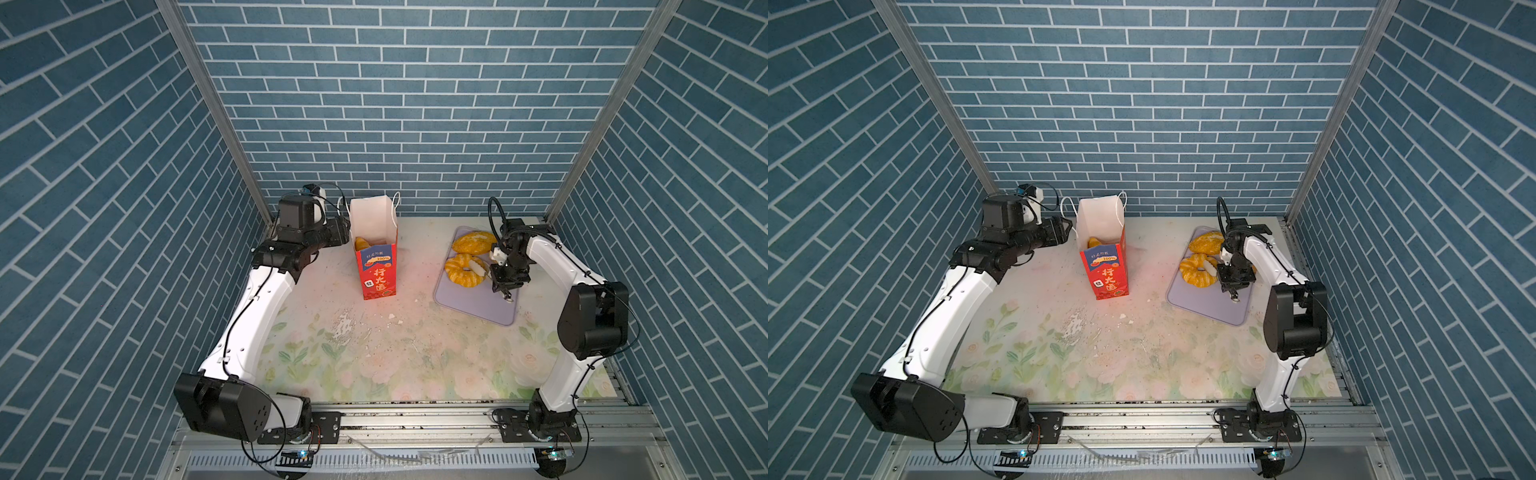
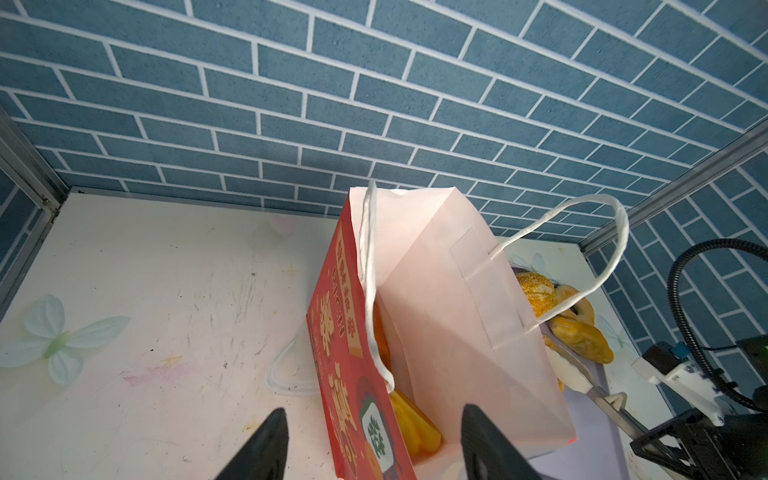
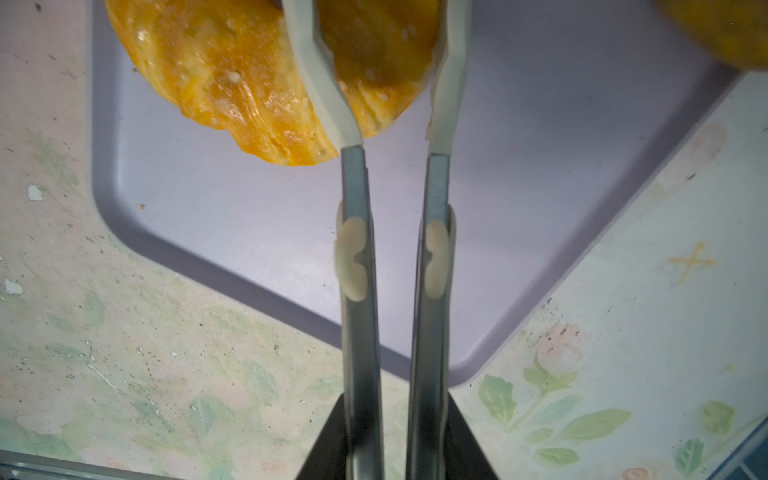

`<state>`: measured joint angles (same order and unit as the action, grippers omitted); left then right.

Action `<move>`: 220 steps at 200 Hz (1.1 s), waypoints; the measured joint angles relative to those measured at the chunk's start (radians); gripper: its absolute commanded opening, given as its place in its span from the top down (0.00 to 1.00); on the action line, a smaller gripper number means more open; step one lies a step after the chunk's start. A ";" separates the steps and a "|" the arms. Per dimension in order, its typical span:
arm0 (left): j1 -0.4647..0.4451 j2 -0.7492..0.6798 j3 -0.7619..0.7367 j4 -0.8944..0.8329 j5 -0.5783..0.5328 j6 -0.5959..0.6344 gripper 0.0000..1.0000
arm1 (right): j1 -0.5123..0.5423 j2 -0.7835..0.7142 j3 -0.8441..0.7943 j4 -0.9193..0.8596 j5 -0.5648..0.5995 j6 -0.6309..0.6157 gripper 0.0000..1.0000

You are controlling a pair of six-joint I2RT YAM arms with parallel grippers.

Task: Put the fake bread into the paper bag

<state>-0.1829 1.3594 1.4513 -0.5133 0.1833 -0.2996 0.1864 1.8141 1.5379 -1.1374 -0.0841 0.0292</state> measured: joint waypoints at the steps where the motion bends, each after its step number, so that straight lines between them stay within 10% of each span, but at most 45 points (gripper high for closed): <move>1: 0.000 0.000 0.000 0.000 0.000 0.000 0.33 | 0.000 -0.002 -0.001 0.000 0.000 0.000 0.80; 130: 0.000 -0.030 -0.009 0.004 0.015 0.002 0.33 | -0.002 -0.218 -0.063 -0.002 0.027 0.025 0.89; 220: 0.000 -0.042 -0.026 0.008 0.021 0.002 0.32 | -0.018 -0.218 -0.163 0.002 0.053 0.045 0.61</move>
<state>-0.1829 1.3174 1.4258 -0.5056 0.2043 -0.2974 0.1688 1.5959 1.3754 -1.1351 -0.0307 0.0738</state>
